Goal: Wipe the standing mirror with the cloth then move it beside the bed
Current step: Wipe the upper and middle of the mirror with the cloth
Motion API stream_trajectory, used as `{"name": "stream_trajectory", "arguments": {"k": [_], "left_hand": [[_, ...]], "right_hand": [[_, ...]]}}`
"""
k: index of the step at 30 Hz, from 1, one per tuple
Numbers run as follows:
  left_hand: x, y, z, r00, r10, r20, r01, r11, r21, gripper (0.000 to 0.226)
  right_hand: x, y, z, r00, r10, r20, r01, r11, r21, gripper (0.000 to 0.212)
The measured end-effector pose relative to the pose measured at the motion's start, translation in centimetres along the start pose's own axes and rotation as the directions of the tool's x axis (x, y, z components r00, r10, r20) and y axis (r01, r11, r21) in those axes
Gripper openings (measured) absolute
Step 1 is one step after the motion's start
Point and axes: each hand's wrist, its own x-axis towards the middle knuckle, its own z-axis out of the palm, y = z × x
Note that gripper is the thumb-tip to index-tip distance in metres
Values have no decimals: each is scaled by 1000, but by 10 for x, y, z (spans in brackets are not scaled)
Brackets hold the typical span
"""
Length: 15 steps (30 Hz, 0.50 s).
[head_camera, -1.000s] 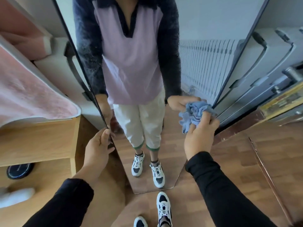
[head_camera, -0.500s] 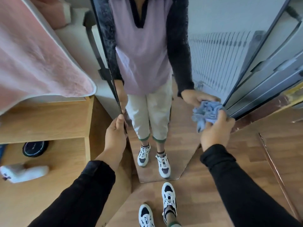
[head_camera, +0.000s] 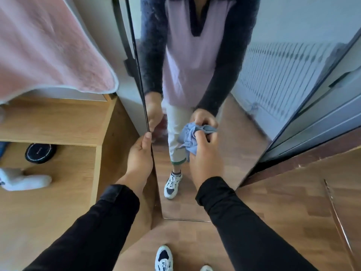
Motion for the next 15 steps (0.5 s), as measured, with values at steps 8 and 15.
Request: {"name": "stream_trajectory", "arguments": {"k": [8,15], "left_hand": [[-1,-14,9,1000,-14,-16,15,1000,6,44],[13,-66,10,997,-75,-6,75,997,22,44]], "right_hand": [[-13,78,-32,946,290,-143,-287,957,37,51],[-31,21,34,992,-33,-126,36,999,24,52]]}}
